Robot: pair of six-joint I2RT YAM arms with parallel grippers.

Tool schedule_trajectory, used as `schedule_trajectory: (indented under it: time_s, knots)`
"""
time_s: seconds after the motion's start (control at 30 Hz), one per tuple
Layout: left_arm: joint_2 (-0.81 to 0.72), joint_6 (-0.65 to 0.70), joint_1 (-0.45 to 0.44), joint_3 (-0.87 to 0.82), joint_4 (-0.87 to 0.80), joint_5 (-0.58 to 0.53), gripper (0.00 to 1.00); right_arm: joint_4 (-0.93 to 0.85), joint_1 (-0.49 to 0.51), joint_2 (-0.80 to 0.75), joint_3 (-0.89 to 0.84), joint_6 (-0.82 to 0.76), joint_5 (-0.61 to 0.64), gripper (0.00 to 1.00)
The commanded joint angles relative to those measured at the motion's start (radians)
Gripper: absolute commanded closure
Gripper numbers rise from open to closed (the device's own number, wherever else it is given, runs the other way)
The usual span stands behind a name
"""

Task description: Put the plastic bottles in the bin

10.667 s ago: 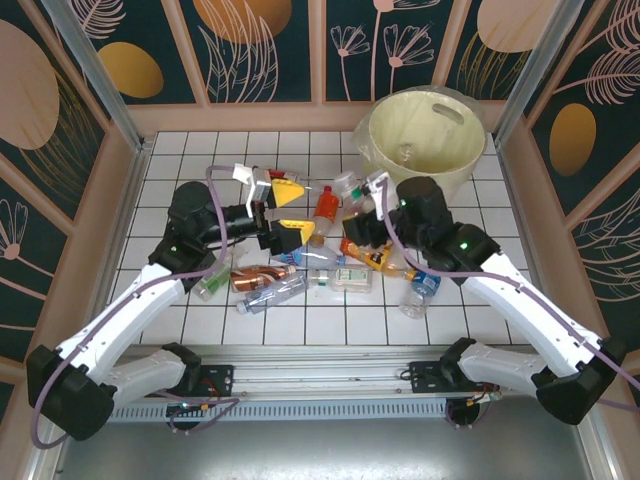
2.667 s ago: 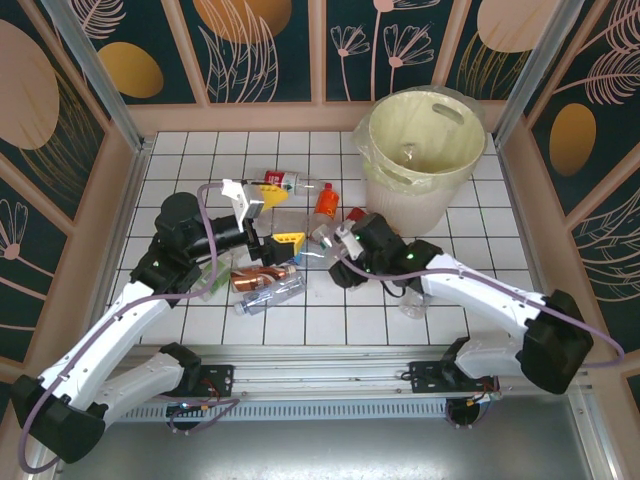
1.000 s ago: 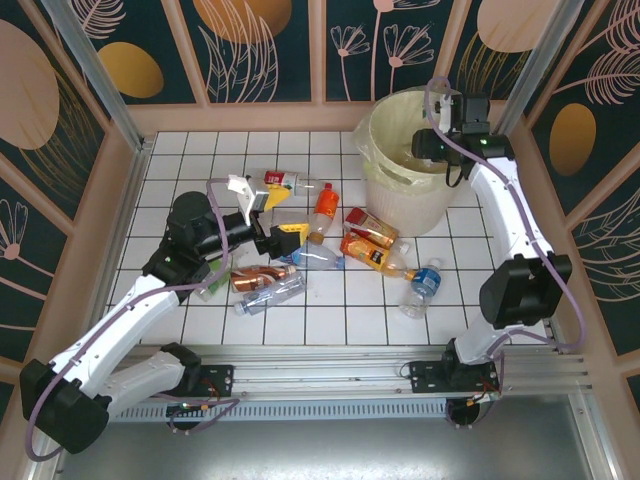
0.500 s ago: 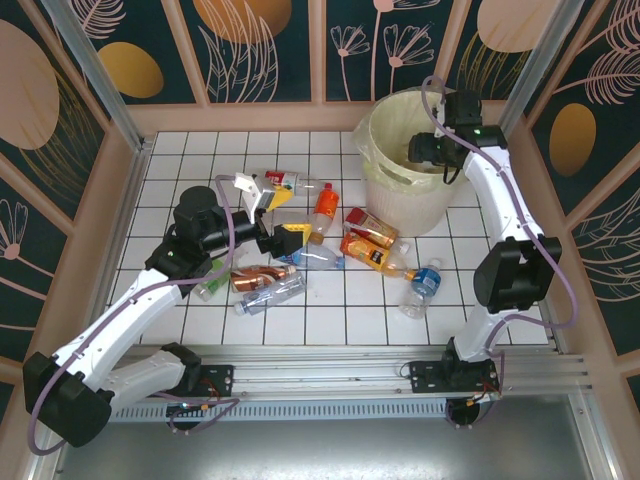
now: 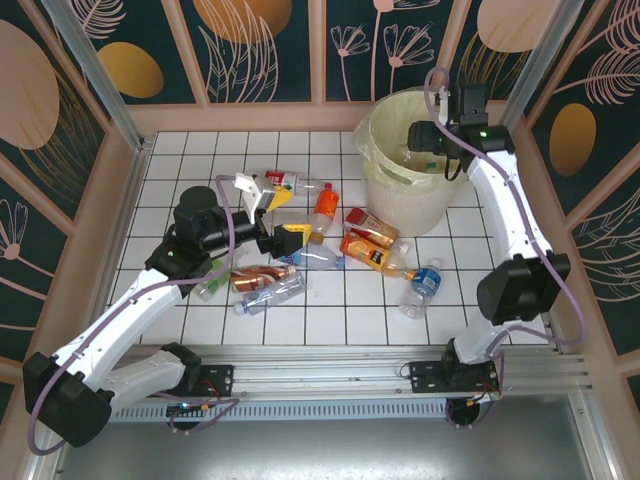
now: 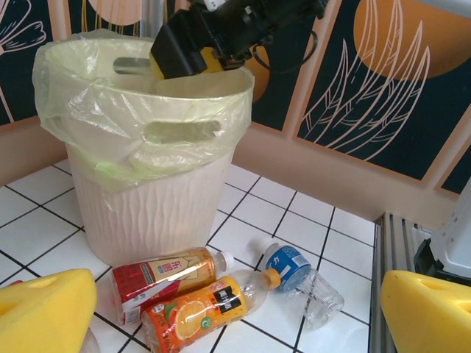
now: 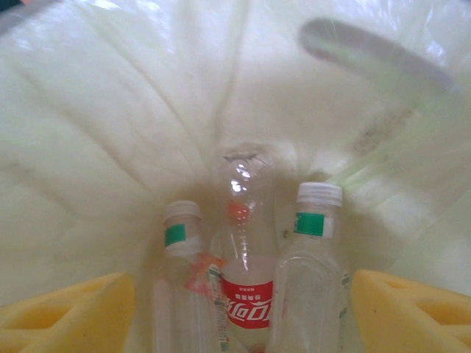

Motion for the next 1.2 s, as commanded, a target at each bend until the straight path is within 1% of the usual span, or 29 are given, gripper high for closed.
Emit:
schedule_trajectory:
  time_s: [0.0,0.1,0.17,0.23,0.33,0.4,0.6,0.77,0.87,0.97,1.17]
  knots:
    - [-0.003,0.021,-0.003,0.021,0.010,0.023,0.01,0.109,0.073,-0.131,-0.084,-0.038,0.062,0.22]
    - [-0.002,0.030,-0.003,0.023,0.001,0.025,0.01,0.149,0.129,-0.216,-0.153,-0.037,0.075,0.22]
    - [-0.002,0.065,-0.003,0.031,-0.032,0.045,0.01,0.163,0.172,-0.268,-0.200,-0.036,0.077,0.22]
    - [0.002,0.123,-0.003,0.055,-0.103,0.042,0.01,0.175,0.220,-0.322,-0.252,-0.040,0.068,0.23]
    - [0.007,0.211,-0.003,0.108,-0.237,-0.007,0.01,0.200,0.275,-0.394,-0.346,-0.052,-0.033,0.23]
    - [0.002,0.246,-0.003,0.137,-0.301,-0.039,0.01,0.228,0.307,-0.432,-0.408,-0.060,-0.100,0.23]
    - [-0.046,0.239,-0.003,0.166,-0.410,-0.091,0.01,0.311,0.373,-0.482,-0.593,-0.060,-0.294,0.23]
    - [-0.129,0.237,-0.003,0.127,-0.471,-0.138,0.01,0.358,0.442,-0.437,-0.689,-0.076,-0.344,0.22]
    - [-0.202,0.195,-0.003,0.047,-0.425,-0.150,0.01,0.379,0.489,-0.379,-0.725,-0.095,-0.328,0.22]
    - [-0.252,0.147,-0.004,-0.007,-0.407,-0.145,0.01,0.388,0.525,-0.301,-0.726,-0.117,-0.302,0.21]
    - [-0.312,0.066,-0.003,-0.066,-0.424,-0.186,0.01,0.415,0.585,-0.124,-0.681,-0.164,-0.262,0.20]
